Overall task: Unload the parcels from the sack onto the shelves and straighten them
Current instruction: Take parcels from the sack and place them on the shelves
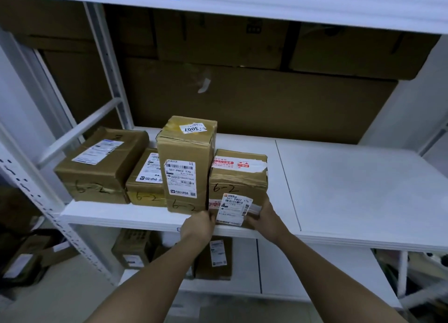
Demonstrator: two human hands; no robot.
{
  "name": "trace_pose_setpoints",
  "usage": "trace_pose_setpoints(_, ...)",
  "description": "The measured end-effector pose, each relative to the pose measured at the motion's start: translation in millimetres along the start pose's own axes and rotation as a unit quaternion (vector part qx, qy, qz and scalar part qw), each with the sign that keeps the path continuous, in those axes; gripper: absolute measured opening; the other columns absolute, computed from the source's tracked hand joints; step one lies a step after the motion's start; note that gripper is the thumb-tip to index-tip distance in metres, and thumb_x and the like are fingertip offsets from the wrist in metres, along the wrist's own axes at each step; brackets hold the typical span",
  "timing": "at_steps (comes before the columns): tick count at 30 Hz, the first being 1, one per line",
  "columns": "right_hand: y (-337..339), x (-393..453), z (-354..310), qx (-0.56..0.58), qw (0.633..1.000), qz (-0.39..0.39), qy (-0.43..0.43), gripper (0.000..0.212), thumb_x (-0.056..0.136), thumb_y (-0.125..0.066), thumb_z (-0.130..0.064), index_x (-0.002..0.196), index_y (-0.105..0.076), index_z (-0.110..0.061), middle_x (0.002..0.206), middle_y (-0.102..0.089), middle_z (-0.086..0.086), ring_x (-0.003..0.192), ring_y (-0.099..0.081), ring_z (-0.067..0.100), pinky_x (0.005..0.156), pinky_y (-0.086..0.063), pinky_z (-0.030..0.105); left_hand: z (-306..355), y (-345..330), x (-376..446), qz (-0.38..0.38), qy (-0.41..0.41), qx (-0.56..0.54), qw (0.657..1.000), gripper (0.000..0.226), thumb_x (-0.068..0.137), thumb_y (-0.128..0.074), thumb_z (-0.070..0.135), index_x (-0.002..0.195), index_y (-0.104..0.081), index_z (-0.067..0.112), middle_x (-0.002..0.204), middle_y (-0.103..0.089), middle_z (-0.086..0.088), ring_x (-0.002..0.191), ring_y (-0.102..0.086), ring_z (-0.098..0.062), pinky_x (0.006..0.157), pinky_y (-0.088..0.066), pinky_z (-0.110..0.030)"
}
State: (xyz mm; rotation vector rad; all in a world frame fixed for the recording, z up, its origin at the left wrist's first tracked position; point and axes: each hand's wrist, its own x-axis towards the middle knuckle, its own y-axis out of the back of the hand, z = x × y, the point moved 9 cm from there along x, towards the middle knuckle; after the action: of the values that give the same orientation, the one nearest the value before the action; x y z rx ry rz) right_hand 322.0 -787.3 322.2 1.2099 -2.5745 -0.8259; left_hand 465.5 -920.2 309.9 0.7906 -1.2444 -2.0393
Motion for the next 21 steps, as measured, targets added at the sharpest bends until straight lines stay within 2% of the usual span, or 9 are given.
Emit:
trace_pose_setpoints(6,0,11,2,0.0,1.0,0.012,-0.008,0.088,0.079,-0.078,-0.024,0.146,-0.021,-0.022,0.138,-0.047,0.006,0.125,-0.052,0.024,0.101,-0.047,0.04,9,-2,12,-0.012,-0.009,-0.011,1.0,0.032,0.1,-0.037,0.033,0.107,-0.062,0.015,0.108,-0.068,-0.009,0.1,-0.063,-0.027,0.079,-0.048,-0.033)
trace_pose_setpoints(11,4,22,-1,0.004,1.0,0.006,-0.005,0.091,0.076,-0.081,-0.022,0.145,-0.021,-0.018,0.139,-0.049,0.002,0.126,-0.049,0.021,0.094,-0.041,0.025,14,-7,14,-0.02,-0.016,-0.021,0.999,0.03,0.1,-0.039,0.034,0.109,-0.057,0.013,0.109,-0.067,-0.01,0.101,-0.063,-0.029,0.081,-0.05,-0.034)
trace_pose_setpoints(18,7,28,1,-0.014,1.0,0.003,-0.019,0.089,0.077,-0.079,-0.024,0.145,-0.022,-0.018,0.139,-0.052,0.004,0.126,-0.051,0.024,0.1,-0.041,0.034,17,-14,11,-0.032,-0.034,-0.02,0.999,0.032,0.098,-0.041,0.035,0.12,-0.053,0.014,0.118,-0.064,-0.009,0.108,-0.059,-0.028,0.086,-0.048,-0.033)
trace_pose_setpoints(21,8,28,3,-0.02,0.999,0.01,-0.023,0.085,0.08,-0.077,-0.024,0.145,-0.023,-0.018,0.139,-0.052,0.004,0.126,-0.051,0.024,0.098,-0.041,0.032,12,-13,9,-0.031,-0.029,-0.011,0.999,0.031,0.097,-0.041,0.038,0.116,-0.057,0.018,0.114,-0.065,-0.005,0.105,-0.06,-0.025,0.082,-0.047,-0.031)
